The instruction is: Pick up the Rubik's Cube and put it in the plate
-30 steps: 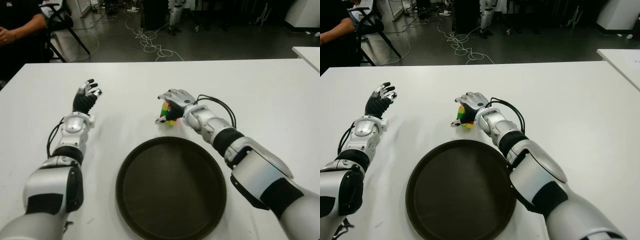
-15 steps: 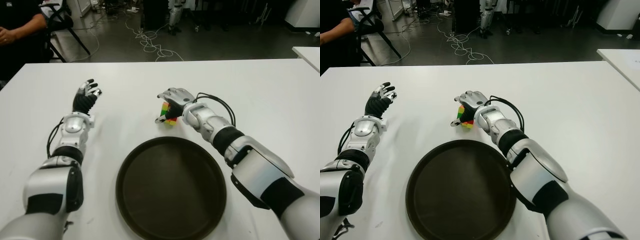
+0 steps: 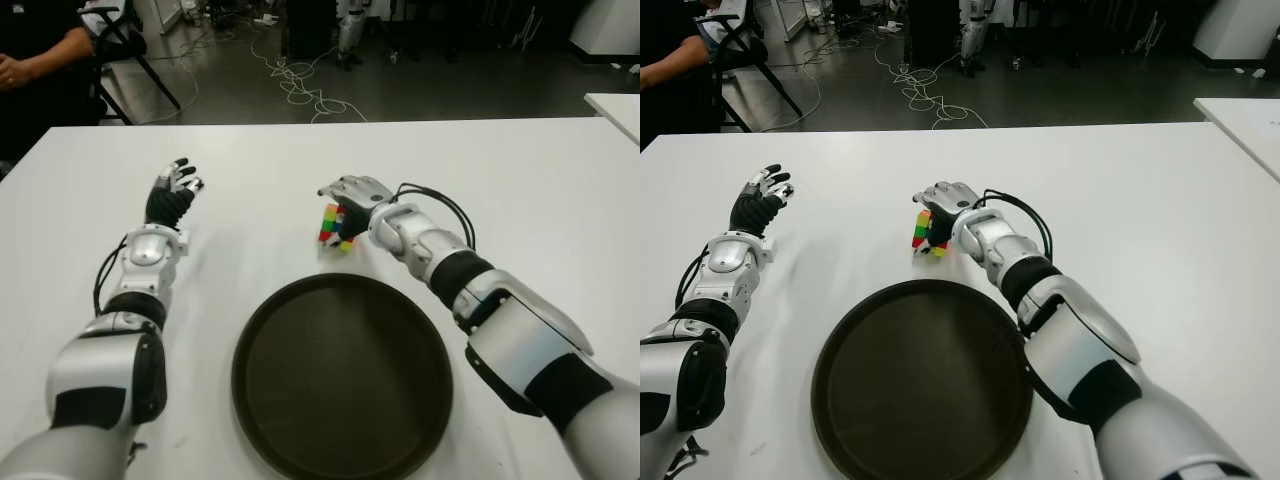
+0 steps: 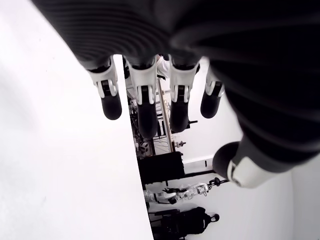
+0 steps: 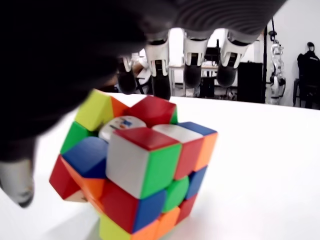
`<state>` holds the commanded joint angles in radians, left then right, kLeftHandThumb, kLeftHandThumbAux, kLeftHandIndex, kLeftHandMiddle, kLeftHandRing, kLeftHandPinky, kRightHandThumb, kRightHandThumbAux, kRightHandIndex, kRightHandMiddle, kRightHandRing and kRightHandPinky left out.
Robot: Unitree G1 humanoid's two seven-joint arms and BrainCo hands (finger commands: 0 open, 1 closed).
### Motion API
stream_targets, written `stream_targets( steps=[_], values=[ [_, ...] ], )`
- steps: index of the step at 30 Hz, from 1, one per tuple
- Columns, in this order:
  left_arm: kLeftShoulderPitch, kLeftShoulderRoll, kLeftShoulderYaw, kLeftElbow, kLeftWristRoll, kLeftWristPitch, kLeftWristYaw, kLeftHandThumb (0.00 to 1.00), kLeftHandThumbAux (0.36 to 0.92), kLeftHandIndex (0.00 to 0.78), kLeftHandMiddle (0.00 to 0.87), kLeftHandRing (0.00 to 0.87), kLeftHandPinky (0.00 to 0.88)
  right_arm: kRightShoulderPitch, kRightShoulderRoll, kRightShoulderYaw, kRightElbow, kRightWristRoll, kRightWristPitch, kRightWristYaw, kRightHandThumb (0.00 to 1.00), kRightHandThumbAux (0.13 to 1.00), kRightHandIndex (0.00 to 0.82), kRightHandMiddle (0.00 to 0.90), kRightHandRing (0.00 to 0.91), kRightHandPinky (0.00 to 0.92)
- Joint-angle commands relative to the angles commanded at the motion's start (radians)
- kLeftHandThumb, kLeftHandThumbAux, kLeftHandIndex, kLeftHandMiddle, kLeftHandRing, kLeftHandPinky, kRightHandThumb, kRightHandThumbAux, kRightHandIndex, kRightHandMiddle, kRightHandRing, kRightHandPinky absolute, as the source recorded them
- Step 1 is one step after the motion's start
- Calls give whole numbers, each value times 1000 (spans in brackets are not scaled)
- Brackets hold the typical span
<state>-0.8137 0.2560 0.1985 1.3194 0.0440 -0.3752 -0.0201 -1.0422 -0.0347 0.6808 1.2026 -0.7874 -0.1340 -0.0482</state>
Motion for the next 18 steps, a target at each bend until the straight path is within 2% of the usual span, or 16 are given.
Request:
stream_targets(
  steps=[18],
  values=[
    [-2, -1, 7, 1, -8, 5, -7, 149, 590, 82, 164, 139, 94, 3, 1, -31, -9, 20, -1, 45, 0, 678, 0, 0, 0, 0]
  ],
)
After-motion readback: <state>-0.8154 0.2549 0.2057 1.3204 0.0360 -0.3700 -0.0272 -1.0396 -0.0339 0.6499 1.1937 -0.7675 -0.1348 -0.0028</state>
